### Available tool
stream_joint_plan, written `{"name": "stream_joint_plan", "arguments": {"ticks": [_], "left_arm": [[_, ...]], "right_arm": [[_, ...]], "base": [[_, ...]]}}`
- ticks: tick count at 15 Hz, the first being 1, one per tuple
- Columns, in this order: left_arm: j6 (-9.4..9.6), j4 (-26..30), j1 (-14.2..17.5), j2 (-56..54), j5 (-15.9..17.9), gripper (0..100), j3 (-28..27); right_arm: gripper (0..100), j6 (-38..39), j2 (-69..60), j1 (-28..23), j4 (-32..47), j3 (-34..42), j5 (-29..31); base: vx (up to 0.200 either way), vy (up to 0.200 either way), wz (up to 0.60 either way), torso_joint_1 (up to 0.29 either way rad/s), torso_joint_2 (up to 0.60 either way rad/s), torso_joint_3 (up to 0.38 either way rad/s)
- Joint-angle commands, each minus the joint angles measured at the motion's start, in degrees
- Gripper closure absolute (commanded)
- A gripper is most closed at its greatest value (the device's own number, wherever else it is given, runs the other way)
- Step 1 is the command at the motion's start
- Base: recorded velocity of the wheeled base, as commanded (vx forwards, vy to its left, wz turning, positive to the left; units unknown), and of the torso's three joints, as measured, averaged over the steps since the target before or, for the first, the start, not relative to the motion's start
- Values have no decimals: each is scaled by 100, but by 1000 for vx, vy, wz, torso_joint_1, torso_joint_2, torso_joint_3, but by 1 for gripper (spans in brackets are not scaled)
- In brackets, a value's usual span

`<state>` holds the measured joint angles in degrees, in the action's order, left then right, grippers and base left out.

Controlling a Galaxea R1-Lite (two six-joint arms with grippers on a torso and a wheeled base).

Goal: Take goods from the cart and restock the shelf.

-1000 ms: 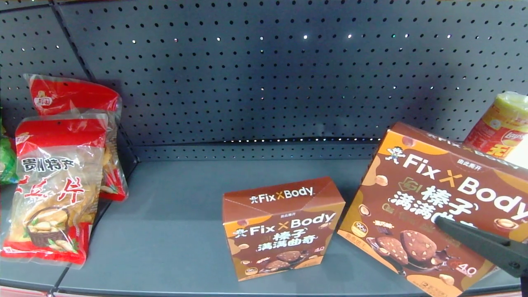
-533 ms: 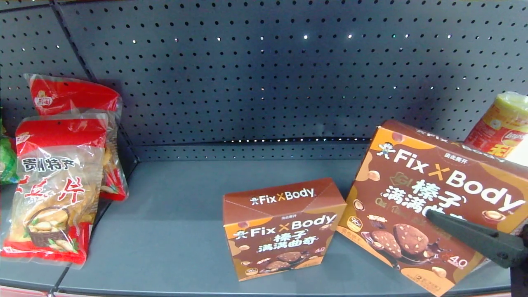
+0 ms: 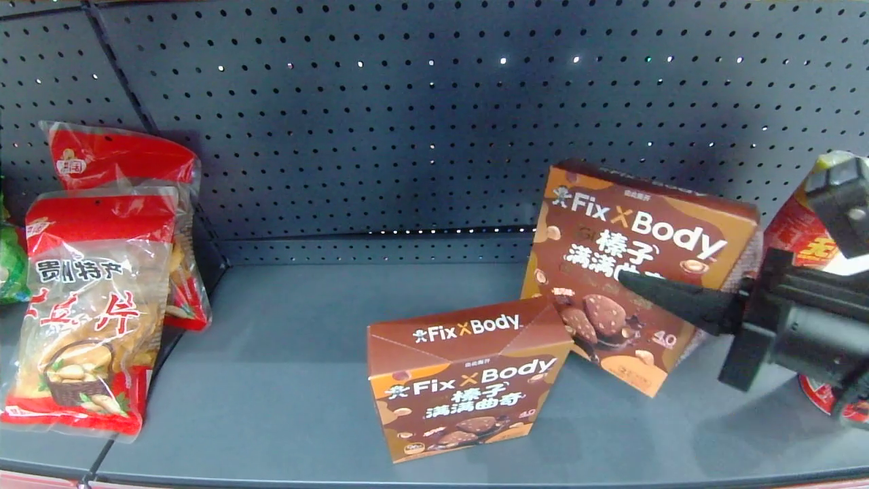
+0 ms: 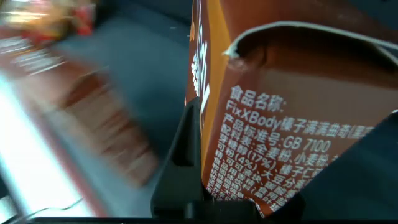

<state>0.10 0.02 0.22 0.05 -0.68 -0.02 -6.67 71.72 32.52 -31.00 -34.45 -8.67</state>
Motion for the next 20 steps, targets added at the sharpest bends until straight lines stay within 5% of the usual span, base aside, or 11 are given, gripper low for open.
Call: {"name": "stream_joint_plan", "arguments": {"ticks": [1, 10, 13, 16, 20], "left_arm": [[-1, -2, 4, -5, -2, 0, 2], [-1, -2, 4, -5, -2, 0, 2], [-1, -2, 4, -5, -2, 0, 2], [-1, -2, 4, -5, -2, 0, 2], [-1, -2, 4, -5, -2, 0, 2]], "right_arm": [[100, -195, 756, -352, 6, -475, -65], [100, -1029, 1450, -396, 15, -888, -1040], [100, -1618, 1855, -712, 33, -1213, -2464], [100, -1856, 2136, -712, 33, -1231, -3282], [100, -1820, 2830, -651, 24, -1890, -3282]], "base": [[0, 0, 0, 0, 0, 0], [0, 0, 0, 0, 0, 0], [0, 0, 0, 0, 0, 0], [0, 0, 0, 0, 0, 0], [0, 0, 0, 0, 0, 0]]}}
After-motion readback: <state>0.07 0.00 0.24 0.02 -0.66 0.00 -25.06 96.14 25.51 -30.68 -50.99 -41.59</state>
